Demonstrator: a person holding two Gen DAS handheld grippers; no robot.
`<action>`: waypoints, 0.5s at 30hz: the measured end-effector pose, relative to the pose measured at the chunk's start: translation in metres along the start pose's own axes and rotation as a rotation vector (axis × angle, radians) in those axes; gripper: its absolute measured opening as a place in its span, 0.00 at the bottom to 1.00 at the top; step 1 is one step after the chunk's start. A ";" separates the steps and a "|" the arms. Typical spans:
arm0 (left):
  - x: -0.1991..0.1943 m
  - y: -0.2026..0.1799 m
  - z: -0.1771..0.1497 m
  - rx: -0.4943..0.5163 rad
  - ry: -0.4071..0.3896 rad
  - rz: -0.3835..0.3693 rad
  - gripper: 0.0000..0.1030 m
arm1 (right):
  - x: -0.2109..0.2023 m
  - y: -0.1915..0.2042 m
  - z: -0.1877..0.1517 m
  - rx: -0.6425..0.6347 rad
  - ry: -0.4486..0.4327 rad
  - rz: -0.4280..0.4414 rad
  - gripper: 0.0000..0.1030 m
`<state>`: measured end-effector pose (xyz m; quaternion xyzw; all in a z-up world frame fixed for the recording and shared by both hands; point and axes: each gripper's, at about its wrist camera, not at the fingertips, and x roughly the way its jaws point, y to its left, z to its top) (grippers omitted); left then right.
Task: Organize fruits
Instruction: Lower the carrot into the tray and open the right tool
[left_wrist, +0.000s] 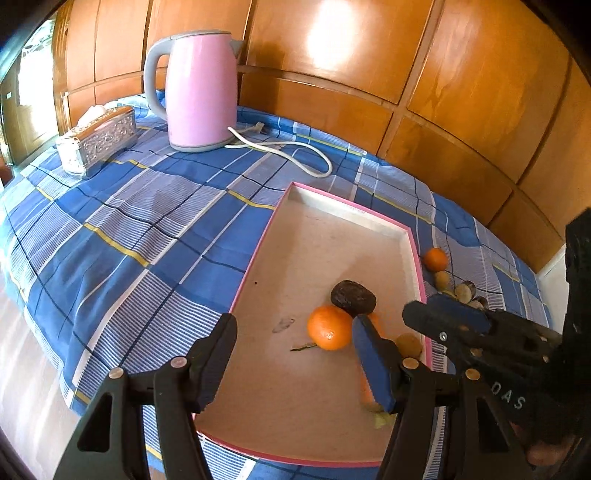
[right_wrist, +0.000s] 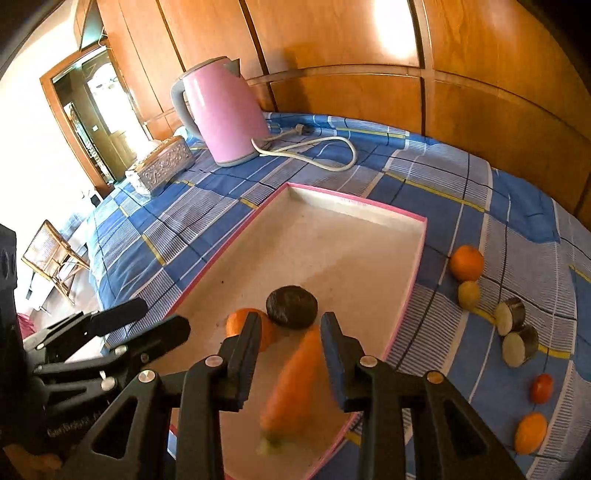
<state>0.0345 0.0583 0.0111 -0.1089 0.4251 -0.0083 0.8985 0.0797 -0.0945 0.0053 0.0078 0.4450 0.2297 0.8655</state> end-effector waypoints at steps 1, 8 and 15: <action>0.000 -0.001 0.000 0.002 -0.001 0.000 0.64 | -0.002 0.000 -0.002 -0.001 -0.003 -0.006 0.32; -0.003 -0.007 -0.001 0.026 -0.005 0.002 0.64 | -0.017 -0.009 -0.014 -0.003 -0.039 -0.076 0.32; -0.003 -0.015 -0.005 0.056 -0.003 0.013 0.64 | -0.036 -0.013 -0.028 -0.052 -0.106 -0.151 0.32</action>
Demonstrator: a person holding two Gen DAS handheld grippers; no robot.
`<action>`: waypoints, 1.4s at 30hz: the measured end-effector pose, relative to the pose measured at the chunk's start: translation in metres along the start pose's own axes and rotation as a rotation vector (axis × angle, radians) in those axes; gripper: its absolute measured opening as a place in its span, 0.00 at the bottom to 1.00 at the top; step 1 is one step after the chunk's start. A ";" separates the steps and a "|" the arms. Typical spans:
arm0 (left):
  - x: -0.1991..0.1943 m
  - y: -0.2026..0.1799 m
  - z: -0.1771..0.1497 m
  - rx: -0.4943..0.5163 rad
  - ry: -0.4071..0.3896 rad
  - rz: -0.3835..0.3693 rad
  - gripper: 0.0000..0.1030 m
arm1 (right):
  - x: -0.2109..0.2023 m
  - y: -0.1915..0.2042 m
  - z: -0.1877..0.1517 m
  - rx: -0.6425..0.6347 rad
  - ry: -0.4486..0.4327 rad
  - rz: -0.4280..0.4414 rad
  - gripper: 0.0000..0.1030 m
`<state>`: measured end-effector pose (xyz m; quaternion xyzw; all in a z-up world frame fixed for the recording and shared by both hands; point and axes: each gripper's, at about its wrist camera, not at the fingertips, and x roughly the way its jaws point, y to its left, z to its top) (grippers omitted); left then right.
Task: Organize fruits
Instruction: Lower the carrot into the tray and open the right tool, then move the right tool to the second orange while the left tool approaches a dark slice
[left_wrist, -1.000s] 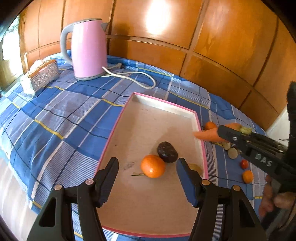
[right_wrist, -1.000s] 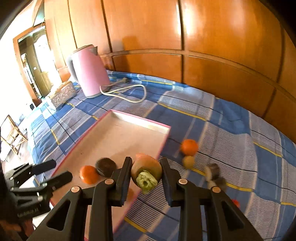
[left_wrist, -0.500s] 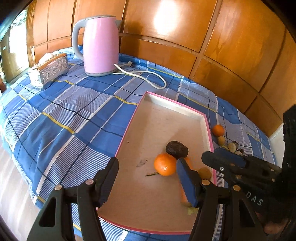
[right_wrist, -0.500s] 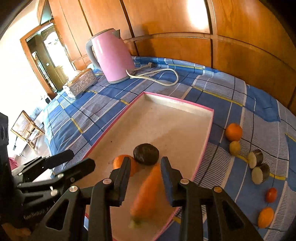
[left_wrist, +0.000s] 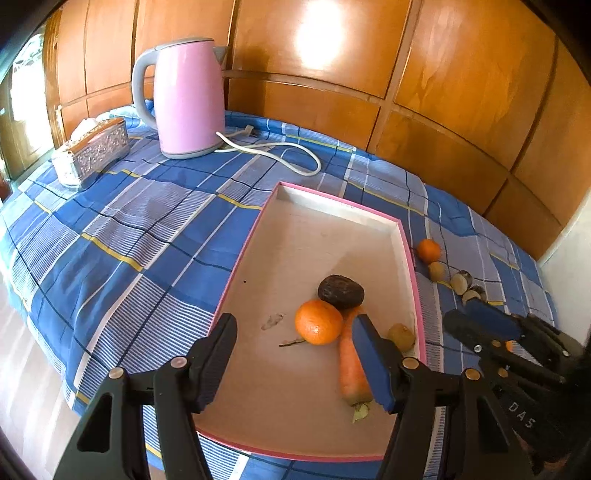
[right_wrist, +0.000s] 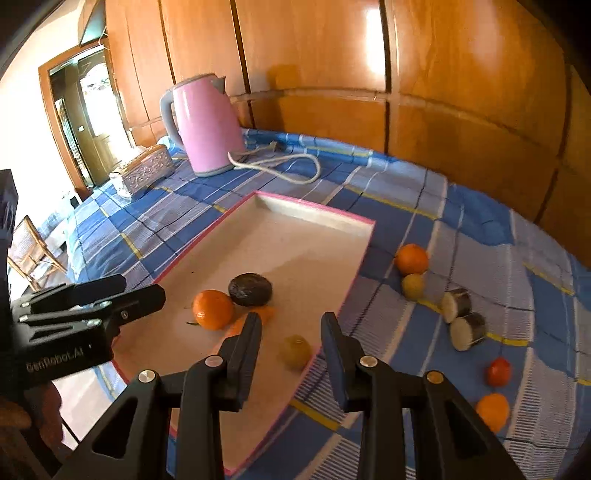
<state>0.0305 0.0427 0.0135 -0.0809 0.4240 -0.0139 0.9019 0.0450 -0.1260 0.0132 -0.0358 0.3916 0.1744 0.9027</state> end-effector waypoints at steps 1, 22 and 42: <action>0.000 -0.002 -0.001 0.006 0.000 0.005 0.64 | -0.001 -0.001 -0.001 -0.001 -0.004 -0.015 0.32; -0.002 -0.033 -0.009 0.107 0.004 -0.011 0.64 | -0.025 -0.028 -0.016 0.086 -0.050 -0.102 0.32; 0.003 -0.066 -0.018 0.223 0.025 -0.104 0.62 | -0.054 -0.123 -0.061 0.292 -0.003 -0.212 0.24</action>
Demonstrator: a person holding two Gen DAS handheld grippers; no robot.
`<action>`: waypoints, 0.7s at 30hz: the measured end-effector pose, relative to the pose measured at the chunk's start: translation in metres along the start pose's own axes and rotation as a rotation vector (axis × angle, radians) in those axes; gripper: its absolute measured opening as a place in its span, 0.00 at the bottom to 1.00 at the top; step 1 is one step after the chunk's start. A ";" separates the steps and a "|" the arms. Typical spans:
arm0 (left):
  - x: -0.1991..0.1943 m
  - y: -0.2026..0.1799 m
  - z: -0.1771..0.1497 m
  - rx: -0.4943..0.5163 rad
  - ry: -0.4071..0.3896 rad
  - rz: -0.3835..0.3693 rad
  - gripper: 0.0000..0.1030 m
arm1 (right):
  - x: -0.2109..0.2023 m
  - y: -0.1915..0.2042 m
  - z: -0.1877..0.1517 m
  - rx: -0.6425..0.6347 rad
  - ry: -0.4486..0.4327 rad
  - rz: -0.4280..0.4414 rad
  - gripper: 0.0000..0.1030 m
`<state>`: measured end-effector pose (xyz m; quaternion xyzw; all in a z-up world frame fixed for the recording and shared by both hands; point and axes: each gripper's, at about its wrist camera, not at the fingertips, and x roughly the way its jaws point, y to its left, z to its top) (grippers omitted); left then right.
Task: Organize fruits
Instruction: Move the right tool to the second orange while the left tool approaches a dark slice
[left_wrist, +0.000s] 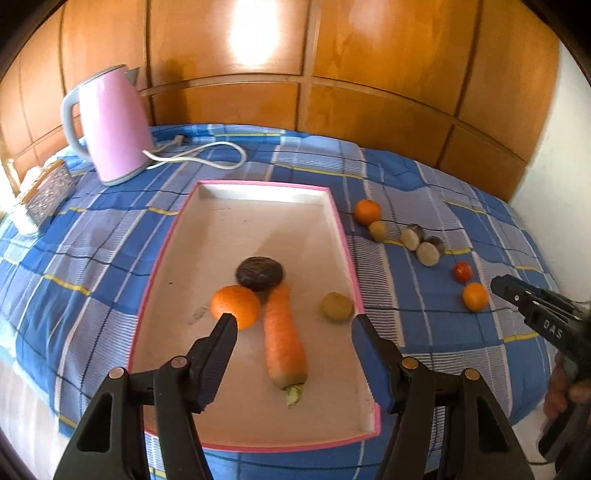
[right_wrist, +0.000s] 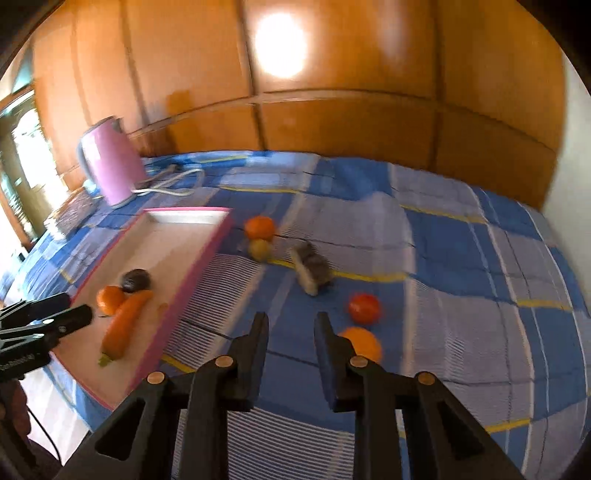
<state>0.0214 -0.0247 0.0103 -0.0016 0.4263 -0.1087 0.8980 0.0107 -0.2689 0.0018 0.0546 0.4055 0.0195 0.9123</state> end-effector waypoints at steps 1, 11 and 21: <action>0.001 -0.002 0.000 0.008 0.002 -0.009 0.59 | 0.001 -0.012 -0.003 0.035 0.014 -0.010 0.24; 0.010 -0.017 -0.002 0.037 0.038 -0.071 0.59 | 0.014 -0.062 -0.029 0.198 0.114 0.000 0.25; 0.026 -0.036 0.013 0.058 0.088 -0.129 0.58 | 0.030 -0.047 -0.018 0.161 0.110 0.039 0.32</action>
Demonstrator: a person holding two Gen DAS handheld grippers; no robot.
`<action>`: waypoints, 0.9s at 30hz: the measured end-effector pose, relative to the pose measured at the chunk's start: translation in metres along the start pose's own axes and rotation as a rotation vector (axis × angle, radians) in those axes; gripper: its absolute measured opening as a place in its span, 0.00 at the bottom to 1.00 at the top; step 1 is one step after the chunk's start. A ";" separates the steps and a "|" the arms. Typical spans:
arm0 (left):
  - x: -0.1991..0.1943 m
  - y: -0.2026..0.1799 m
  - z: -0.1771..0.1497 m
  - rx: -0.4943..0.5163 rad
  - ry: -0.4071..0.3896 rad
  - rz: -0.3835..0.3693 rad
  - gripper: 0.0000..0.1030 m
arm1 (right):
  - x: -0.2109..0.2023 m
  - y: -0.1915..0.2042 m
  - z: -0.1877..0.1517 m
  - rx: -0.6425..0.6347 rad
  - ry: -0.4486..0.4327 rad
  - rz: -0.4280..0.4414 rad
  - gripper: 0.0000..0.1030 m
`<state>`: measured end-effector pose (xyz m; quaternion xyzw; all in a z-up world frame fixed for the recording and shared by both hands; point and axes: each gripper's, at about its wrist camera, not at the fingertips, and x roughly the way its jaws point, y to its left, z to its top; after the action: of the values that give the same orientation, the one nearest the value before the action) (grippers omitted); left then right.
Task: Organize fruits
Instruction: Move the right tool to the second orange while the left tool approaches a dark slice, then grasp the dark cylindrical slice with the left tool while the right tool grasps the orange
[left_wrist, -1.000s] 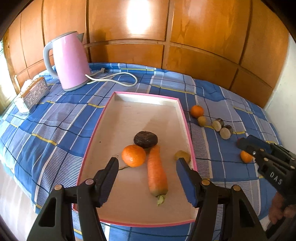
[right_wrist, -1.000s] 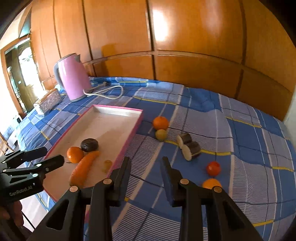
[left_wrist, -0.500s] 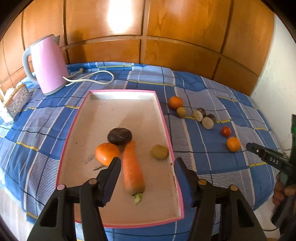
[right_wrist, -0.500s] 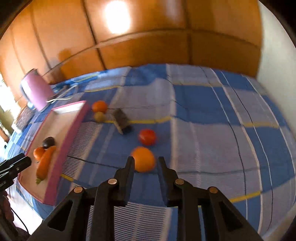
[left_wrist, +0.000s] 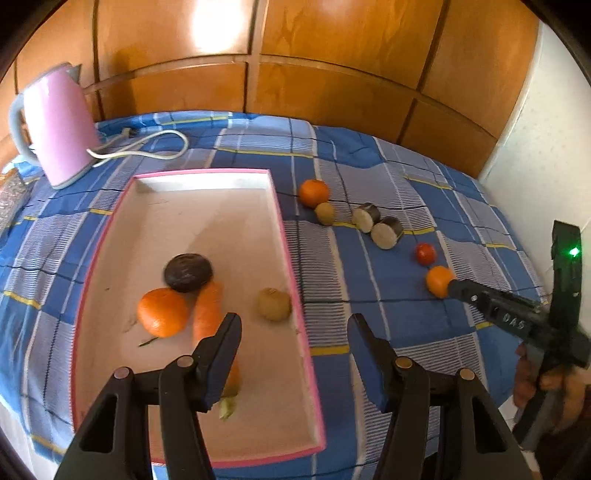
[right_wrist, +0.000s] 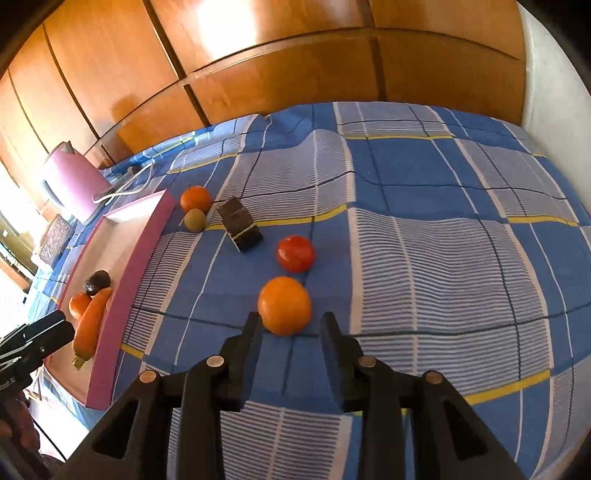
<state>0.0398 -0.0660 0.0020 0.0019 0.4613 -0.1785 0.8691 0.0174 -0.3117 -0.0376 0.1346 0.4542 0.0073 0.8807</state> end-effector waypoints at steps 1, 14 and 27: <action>0.002 -0.003 0.003 0.004 0.006 -0.012 0.58 | 0.001 0.001 0.001 -0.007 0.000 -0.003 0.33; 0.066 -0.058 0.056 -0.010 0.117 -0.169 0.58 | 0.011 0.003 0.007 -0.068 0.011 0.000 0.36; 0.142 -0.080 0.094 -0.187 0.246 -0.190 0.57 | 0.015 0.012 0.005 -0.138 0.002 0.006 0.36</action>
<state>0.1624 -0.2003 -0.0448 -0.1006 0.5769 -0.2148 0.7816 0.0320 -0.2990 -0.0438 0.0751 0.4533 0.0413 0.8872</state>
